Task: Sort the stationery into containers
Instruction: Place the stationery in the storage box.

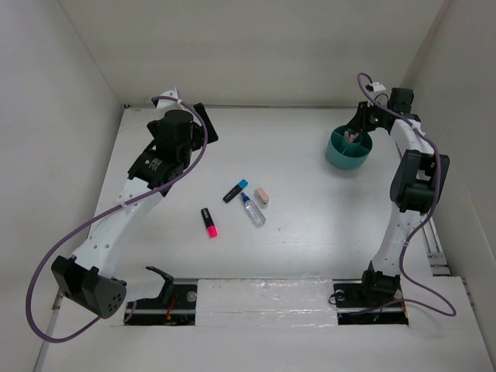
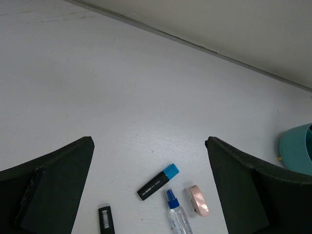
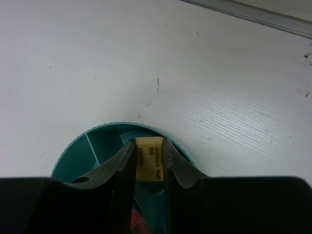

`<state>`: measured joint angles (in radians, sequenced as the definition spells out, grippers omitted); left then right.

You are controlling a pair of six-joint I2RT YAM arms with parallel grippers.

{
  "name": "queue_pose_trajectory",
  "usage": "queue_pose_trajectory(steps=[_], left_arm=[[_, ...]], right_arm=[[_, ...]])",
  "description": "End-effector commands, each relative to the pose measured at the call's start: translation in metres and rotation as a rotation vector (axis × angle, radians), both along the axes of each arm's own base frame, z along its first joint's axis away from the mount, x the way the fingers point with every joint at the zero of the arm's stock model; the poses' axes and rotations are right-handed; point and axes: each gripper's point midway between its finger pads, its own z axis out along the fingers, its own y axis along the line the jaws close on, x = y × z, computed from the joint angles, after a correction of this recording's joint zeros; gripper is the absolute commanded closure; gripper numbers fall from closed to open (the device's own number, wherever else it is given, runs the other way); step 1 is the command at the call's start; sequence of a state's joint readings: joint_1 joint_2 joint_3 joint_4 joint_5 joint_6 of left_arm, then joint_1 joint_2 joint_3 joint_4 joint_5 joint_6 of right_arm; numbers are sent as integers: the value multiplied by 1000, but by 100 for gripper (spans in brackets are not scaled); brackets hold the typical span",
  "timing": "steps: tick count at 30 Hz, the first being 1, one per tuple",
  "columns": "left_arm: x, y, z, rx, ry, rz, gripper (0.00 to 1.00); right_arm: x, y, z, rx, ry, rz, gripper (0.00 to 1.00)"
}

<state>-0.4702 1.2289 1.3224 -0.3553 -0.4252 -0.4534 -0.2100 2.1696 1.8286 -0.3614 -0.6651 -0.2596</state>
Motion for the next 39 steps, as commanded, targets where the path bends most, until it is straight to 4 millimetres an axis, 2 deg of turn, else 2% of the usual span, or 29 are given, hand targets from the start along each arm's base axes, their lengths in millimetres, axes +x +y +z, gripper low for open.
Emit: queue_pose_trajectory(steps=[1,4,16,21,24,25,27,28,31,33,34,35,38,39], left_arm=[[-1,0,16,-19,-51,-5,0],[-1,0,16,-19,-51,-5,0],[-1,0,16,-10,-51,-8,0],[-1,0,16,-10,-51,-8,0],[-1,0,16,-10,-51,-8,0],[-1,0,16,-10,-51,-8,0],[-1,0,16,-10,-51,-8,0],[-1,0,16,-10,-51,-8,0],[-1,0,16,-10,-51,-8,0],[-1,0,16,-10,-51,-8,0],[-1,0,16,-10,-51,-8,0],[-1,0,16,-10,-51,-8,0],[-1,0,16,-10,-51,-8,0],[-1,3,16,-6,-53,3,0]], right_arm=[[3,2,28,-11,-71,33,75],[1,4,37,-9,-92,42,66],[-5,13,36,21,-98,92,52],[-7,16,51,26,-131,109,52],[-7,19,68,40,-163,107,48],[-7,19,68,48,-157,102,46],[-5,19,77,56,-179,94,39],[-3,18,89,60,-206,77,34],[-4,19,98,68,-228,70,24],[-1,15,97,73,-225,30,13],[-1,14,102,74,-232,9,0],[2,12,113,86,-255,-18,0],[8,16,121,96,-266,-68,0],[8,24,134,103,-283,-72,0]])
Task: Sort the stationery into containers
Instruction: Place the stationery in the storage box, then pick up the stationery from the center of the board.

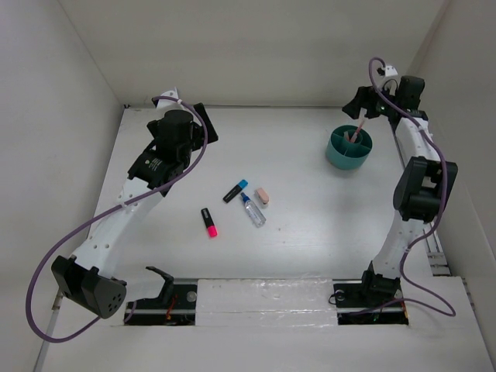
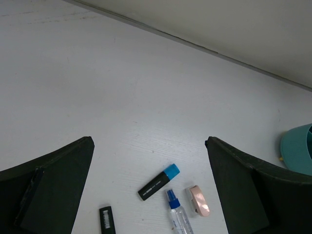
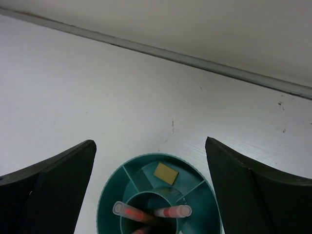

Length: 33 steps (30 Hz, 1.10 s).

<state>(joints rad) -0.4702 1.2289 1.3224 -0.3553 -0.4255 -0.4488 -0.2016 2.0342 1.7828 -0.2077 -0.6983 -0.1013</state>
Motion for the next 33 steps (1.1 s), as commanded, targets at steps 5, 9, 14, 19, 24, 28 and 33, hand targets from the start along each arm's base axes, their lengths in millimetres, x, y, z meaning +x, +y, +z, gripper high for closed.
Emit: queue_pose_trajectory(steps=[5,9,14,19,24,28,33], left_arm=[[1,7,11,-8,-41,40,0],[4,12,0,14,-11,83,0],[5,20,-6,31,16,141,0],[1,25,-1,24,3,163,0],[-7,32,19,-6,-53,173,0],[-12,27,26,-23,-63,132,0],[-12,27,26,-14,-63,129,0]], right_arm=[[1,45,104,-41,-187,-106,0],[-22,89,139,-80,-188,-135,0],[-80,165,102,-174,-85,-78,0],[-164,244,26,-186,18,51,8],[-225,297,6,-191,25,182,27],[-234,313,-29,-282,96,184,36],[-228,314,-65,-372,172,165,41]])
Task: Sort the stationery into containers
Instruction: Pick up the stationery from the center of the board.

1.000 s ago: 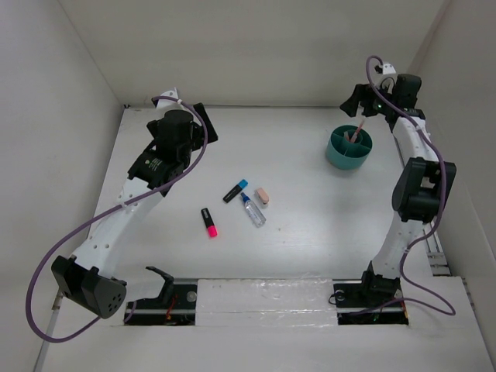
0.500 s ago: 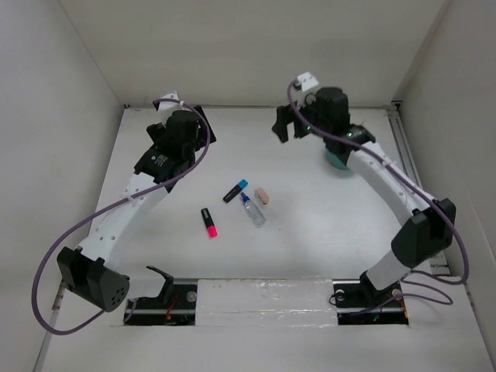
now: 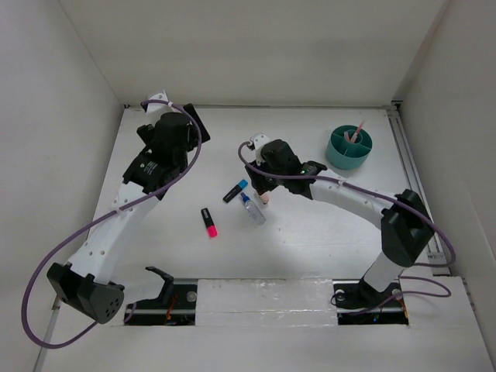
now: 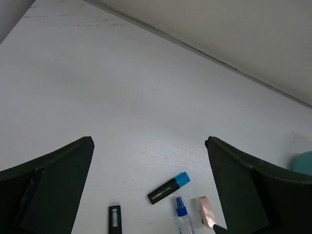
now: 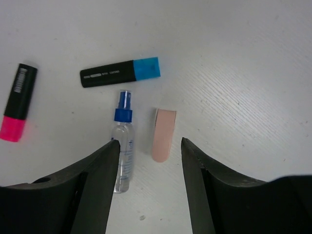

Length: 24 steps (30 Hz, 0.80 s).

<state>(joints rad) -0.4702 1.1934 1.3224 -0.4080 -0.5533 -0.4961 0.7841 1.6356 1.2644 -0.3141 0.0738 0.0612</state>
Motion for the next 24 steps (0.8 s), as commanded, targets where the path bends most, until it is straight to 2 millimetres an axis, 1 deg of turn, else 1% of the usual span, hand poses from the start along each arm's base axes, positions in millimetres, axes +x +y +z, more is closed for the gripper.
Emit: queue_pose_trajectory(steps=[1,3,6,7,8,9,10,11,13,14,16,18,21,24], left_arm=[[-2,-1,20,-23,-50,-14,0],[0,-2,16,-19,-42,-14,0],[0,-4,16,-22,-40,-23,0],[0,-4,16,-22,-40,-23,0],[0,-4,16,-22,-40,-23,0],[0,-5,16,-17,-37,-34,0],[0,-5,16,-17,-37,-34,0],[1,-5,18,-21,-45,-34,0],[1,-5,18,-21,-46,-34,0],[1,-5,18,-21,-46,-34,0],[1,-5,18,-21,-46,-34,0],[1,-5,18,-21,-46,-34,0],[1,-5,18,-21,-46,-34,0],[1,-5,18,-21,-46,-34,0]], right_arm=[[15,-3,-7,-35,-2,-75,41],[13,-3,-11,-28,9,-74,42],[11,-4,-26,-44,34,-80,43],[11,-4,-26,-45,34,-80,45],[8,-5,-35,-54,53,-72,45],[7,0,-33,-46,44,-63,45],[7,0,-39,-55,53,-62,45],[7,0,-39,-56,54,-62,46],[7,0,-50,-75,71,-62,48],[6,0,-50,-69,75,-69,48],[6,0,-61,-87,92,-69,48],[6,0,-61,-87,92,-69,48],[2,-4,-73,-110,113,-69,52],[-1,-6,-77,-112,124,-75,53]])
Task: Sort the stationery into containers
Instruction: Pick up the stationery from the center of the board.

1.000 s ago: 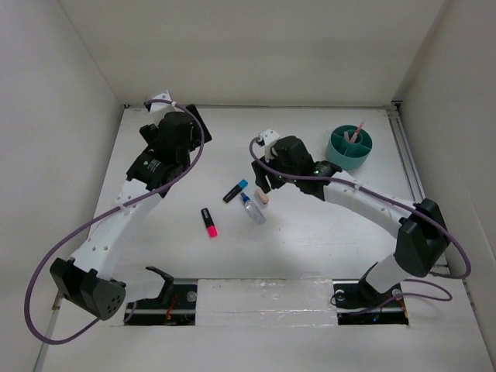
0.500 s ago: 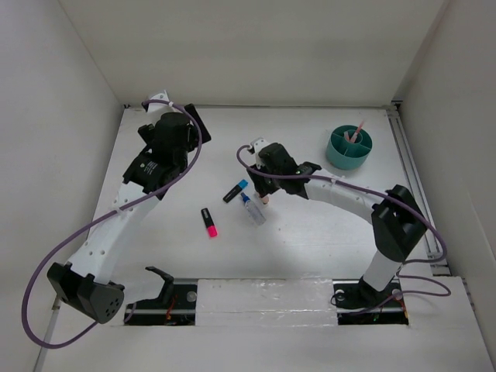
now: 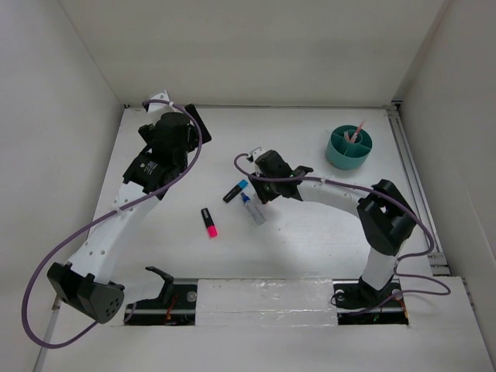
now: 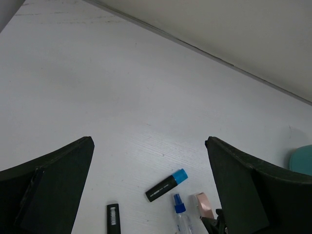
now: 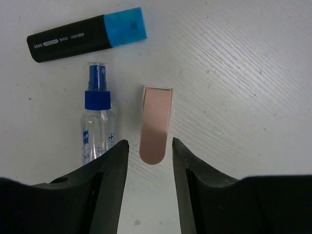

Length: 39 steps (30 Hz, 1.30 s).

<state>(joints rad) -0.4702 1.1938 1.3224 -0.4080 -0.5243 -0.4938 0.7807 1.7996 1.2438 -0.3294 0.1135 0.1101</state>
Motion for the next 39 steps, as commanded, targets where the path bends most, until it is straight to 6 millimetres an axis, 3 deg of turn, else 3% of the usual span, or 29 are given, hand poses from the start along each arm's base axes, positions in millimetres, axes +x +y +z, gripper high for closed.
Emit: queue_pose_trajectory(steps=[1,6,10,12,16,21,29,39], left_arm=[[1,-1,19,-13,-51,-7,0],[1,-1,19,-13,-51,-7,0],[1,-1,19,-13,-51,-7,0],[1,-1,19,-13,-51,-7,0],[1,-1,19,-13,-51,-7,0],[1,-1,19,-13,-51,-7,0],[3,-1,16,-9,-43,-7,0],[3,-1,16,-1,-42,-10,0]], right_arm=[[-2,2,-5,4,-5,-9,53],[-5,4,-20,-1,22,3,53],[-5,4,-20,-1,22,3,53],[-4,4,-20,-6,19,10,48],[10,5,-7,15,-11,-1,41],[24,6,-7,21,-7,3,37],[44,20,-7,-10,-4,44,40],[40,14,-18,-61,38,59,48]])
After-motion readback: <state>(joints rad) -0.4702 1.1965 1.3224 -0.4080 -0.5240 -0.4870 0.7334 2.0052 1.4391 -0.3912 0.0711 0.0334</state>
